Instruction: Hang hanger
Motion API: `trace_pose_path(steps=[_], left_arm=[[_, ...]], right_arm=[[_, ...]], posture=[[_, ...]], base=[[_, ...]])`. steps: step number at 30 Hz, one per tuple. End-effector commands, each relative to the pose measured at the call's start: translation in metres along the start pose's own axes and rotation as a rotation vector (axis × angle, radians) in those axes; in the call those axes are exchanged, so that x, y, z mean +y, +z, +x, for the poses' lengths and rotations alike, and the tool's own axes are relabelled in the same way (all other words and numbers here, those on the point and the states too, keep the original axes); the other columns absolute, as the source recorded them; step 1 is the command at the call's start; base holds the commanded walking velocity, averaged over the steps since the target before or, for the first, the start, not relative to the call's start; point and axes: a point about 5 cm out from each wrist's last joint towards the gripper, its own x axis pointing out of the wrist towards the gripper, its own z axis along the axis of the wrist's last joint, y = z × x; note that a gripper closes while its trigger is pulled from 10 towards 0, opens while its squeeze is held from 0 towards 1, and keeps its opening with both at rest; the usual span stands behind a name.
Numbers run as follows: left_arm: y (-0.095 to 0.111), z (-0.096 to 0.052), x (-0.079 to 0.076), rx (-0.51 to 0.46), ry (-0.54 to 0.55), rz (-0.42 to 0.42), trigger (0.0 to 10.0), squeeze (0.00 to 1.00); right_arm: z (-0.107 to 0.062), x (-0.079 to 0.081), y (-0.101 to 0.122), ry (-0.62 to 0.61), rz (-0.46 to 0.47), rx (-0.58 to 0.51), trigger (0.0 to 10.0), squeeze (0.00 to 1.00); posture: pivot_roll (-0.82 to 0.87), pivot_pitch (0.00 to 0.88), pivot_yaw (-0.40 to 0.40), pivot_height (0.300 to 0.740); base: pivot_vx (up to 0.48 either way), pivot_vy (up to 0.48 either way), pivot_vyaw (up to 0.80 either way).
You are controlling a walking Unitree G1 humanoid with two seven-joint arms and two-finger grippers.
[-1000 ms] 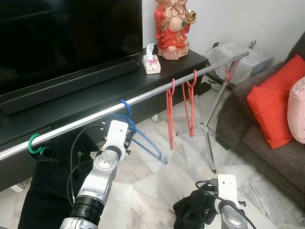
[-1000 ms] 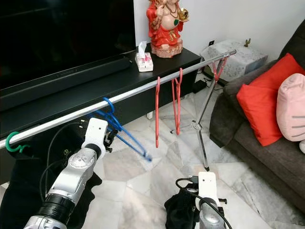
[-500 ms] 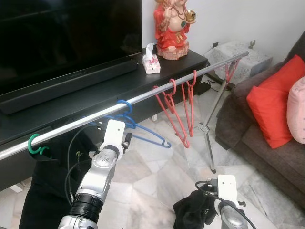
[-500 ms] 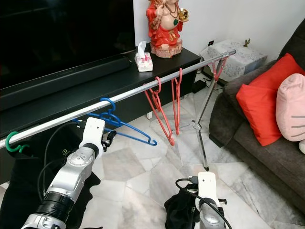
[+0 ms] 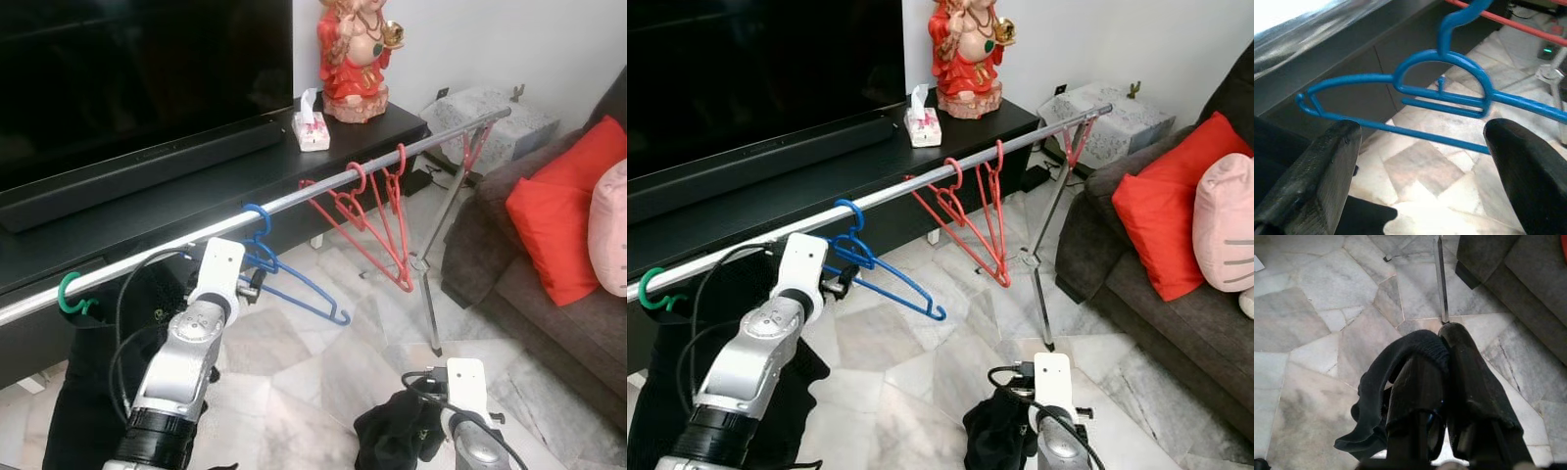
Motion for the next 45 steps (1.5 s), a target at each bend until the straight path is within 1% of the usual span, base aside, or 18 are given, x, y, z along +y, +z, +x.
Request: trace_pose_path(steps=[1, 2, 3, 4, 6, 10, 11, 14, 17, 20, 24, 27, 28, 30, 31, 36, 40, 45], left_arm=[[0.007, -0.001, -0.005, -0.005, -0.036, -0.024, 10.0, 0.65], [0.007, -0.001, -0.006, -0.006, -0.037, -0.031, 10.0, 0.65], [0.010, -0.001, -0.008, -0.011, -0.049, -0.030, 10.0, 0.00], [0.011, -0.001, -0.009, -0.015, -0.057, -0.027, 10.0, 0.00], [0.014, -0.002, -0.015, -0.012, -0.093, -0.045, 10.0, 0.00], [0.016, -0.003, -0.020, -0.010, -0.131, -0.027, 10.0, 0.00], [0.018, -0.004, -0.024, -0.016, -0.162, -0.047, 10.0, 0.00], [0.023, -0.007, -0.034, -0.032, -0.239, -0.070, 10.0, 0.00], [0.025, -0.007, -0.037, -0.033, -0.262, -0.069, 10.0, 0.00], [0.025, 0.000, -0.033, -0.016, -0.189, -0.026, 10.0, 0.00], [0.024, 0.003, -0.031, 0.000, -0.147, -0.036, 10.0, 0.00], [0.023, 0.006, -0.033, 0.018, -0.124, -0.036, 10.0, 0.00], [0.023, 0.006, -0.033, 0.018, -0.124, -0.036, 10.0, 0.00], [0.024, 0.009, -0.037, 0.030, -0.124, -0.032, 10.0, 0.00], [0.025, 0.011, -0.041, 0.036, -0.131, -0.022, 10.0, 0.00], [0.030, 0.014, -0.051, 0.038, -0.158, -0.001, 10.0, 0.00], [0.029, 0.015, -0.052, 0.041, -0.159, 0.011, 10.0, 0.00], [0.022, 0.015, -0.054, 0.067, -0.163, 0.025, 10.0, 0.00]], right_arm=[[0.002, -0.001, 0.003, -0.004, 0.003, -0.002, 10.0, 0.00], [0.002, -0.001, 0.003, -0.004, 0.003, -0.002, 10.0, 0.00], [0.002, -0.001, 0.003, -0.004, 0.002, -0.001, 10.0, 0.00], [0.002, -0.001, 0.003, -0.004, 0.002, 0.000, 10.0, 0.00], [0.001, -0.001, 0.002, -0.003, 0.001, 0.002, 10.0, 0.00], [0.001, -0.001, 0.002, -0.004, 0.001, 0.004, 10.0, 0.00], [0.001, -0.001, 0.001, -0.004, -0.001, 0.005, 10.0, 0.00], [0.001, -0.001, 0.000, -0.003, -0.002, 0.008, 10.0, 0.00], [0.001, 0.000, 0.001, -0.001, -0.001, 0.007, 10.0, 0.00], [0.002, 0.003, 0.004, 0.004, 0.006, -0.006, 10.0, 0.00], [0.002, 0.002, 0.005, 0.001, 0.007, -0.012, 10.0, 0.00], [0.002, -0.002, 0.005, -0.006, 0.006, -0.020, 10.0, 0.00], [0.002, -0.002, 0.005, -0.006, 0.006, -0.020, 10.0, 0.00], [0.002, -0.004, 0.005, -0.008, 0.005, -0.021, 10.0, 0.00], [0.002, -0.004, 0.005, -0.007, 0.003, -0.022, 10.0, 0.00], [0.002, -0.003, 0.006, 0.000, 0.002, -0.025, 10.0, 0.00], [0.002, -0.001, 0.007, 0.002, 0.002, -0.026, 10.0, 0.00], [0.002, -0.001, 0.006, -0.001, 0.002, -0.023, 10.0, 0.00]], posture=[[-0.09, 0.000, -0.067, 0.740], [-0.09, 0.000, -0.067, 0.740], [-0.09, 0.000, -0.067, 0.740], [-0.09, 0.000, -0.067, 0.740], [-0.10, 0.000, -0.068, 0.740], [-0.10, 0.000, -0.068, 0.740], [-0.10, 0.000, -0.069, 0.740], [-0.10, 0.000, -0.070, 0.740], [-0.10, 0.000, -0.063, 0.740], [-0.11, 0.000, -0.056, 0.740], [-0.11, 0.000, -0.055, 0.740], [-0.11, 0.000, -0.058, 0.740], [-0.11, 0.000, -0.058, 0.740], [-0.11, 0.000, -0.062, 0.740], [-0.11, 0.000, -0.063, 0.740], [-0.11, 0.000, -0.060, 0.740], [-0.11, 0.000, -0.059, 0.740], [-0.12, 0.000, -0.058, 0.740]], base=[[0.000, 0.000, 0.00], [0.000, 0.000, 0.00], [0.000, 0.000, 0.00], [0.000, 0.000, 0.00], [0.000, 0.000, 0.00], [0.000, 0.000, 0.00], [0.000, 0.000, 0.00], [0.000, 0.000, 0.00], [0.000, 0.000, 0.00], [0.000, 0.000, 0.00], [0.000, 0.000, 0.00], [0.000, 0.000, 0.00], [0.000, 0.000, 0.00], [0.000, 0.000, 0.00], [0.000, 0.000, 0.00], [0.000, 0.000, 0.00], [0.000, 0.000, 0.00], [0.000, 0.000, 0.00]])
